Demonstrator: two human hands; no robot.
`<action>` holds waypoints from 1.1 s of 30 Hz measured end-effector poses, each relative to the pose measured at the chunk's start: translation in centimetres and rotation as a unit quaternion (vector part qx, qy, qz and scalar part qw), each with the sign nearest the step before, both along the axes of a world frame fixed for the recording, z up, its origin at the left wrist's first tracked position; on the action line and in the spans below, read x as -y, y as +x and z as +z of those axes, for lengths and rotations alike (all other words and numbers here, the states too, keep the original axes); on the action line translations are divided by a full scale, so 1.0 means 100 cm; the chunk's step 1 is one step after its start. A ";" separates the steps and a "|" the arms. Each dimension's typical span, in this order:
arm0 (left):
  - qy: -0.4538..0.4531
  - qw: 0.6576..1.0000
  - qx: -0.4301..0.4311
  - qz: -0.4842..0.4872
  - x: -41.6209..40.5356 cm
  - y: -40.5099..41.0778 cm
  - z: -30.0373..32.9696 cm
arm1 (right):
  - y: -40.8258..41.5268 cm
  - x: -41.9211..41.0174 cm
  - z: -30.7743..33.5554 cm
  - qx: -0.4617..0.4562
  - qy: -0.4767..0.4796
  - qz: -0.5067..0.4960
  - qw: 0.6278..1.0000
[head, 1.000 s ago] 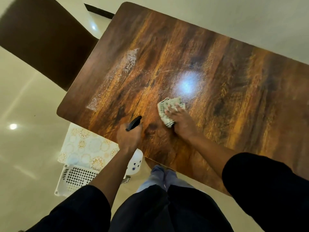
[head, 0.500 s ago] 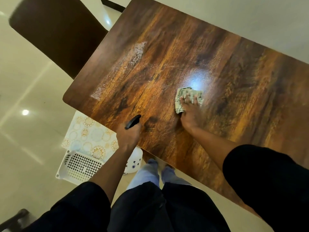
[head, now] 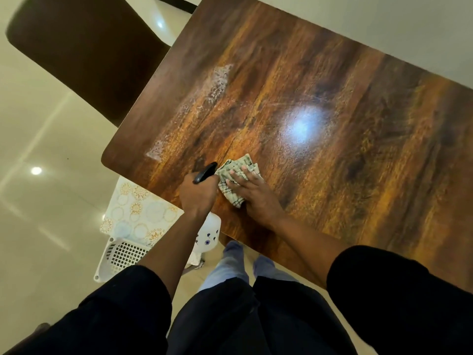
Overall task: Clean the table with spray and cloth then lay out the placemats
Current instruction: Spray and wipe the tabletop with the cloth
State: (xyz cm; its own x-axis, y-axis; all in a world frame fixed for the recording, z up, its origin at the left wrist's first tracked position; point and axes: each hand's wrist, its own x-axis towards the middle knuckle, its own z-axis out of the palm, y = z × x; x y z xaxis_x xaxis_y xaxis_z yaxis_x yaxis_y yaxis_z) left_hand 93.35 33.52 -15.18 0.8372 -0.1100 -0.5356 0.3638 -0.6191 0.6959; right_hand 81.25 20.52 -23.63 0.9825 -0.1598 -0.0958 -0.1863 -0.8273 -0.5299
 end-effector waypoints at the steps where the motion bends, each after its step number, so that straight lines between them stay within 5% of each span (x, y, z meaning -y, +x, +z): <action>1: -0.002 1.000 -0.005 -0.002 0.002 0.005 0.000 | 0.006 0.011 0.003 -0.014 -0.008 -0.022 1.000; 12: 0.002 0.995 -0.069 -0.073 0.034 0.065 -0.011 | 0.070 0.158 0.019 -0.098 -0.002 -0.336 0.937; 18: -0.005 0.995 -0.065 -0.077 0.035 0.099 -0.026 | 0.101 0.144 0.025 -0.121 -0.040 -0.410 0.903; 26: -0.011 0.997 -0.052 -0.058 0.024 0.129 -0.022 | 0.166 0.051 0.015 -0.098 -0.019 -0.195 0.976; 33: -0.007 0.998 -0.031 -0.052 0.022 0.136 -0.011 | 0.172 0.050 0.012 -0.052 -0.025 -0.099 0.993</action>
State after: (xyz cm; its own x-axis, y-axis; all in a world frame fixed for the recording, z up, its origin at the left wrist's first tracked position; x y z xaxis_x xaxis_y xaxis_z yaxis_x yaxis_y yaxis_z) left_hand 106.90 31.33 -16.26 0.7855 -0.2033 -0.5845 0.3412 -0.6457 0.6832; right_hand 98.44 15.57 -22.42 0.9165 -0.3558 -0.1828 -0.3996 -0.7935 -0.4590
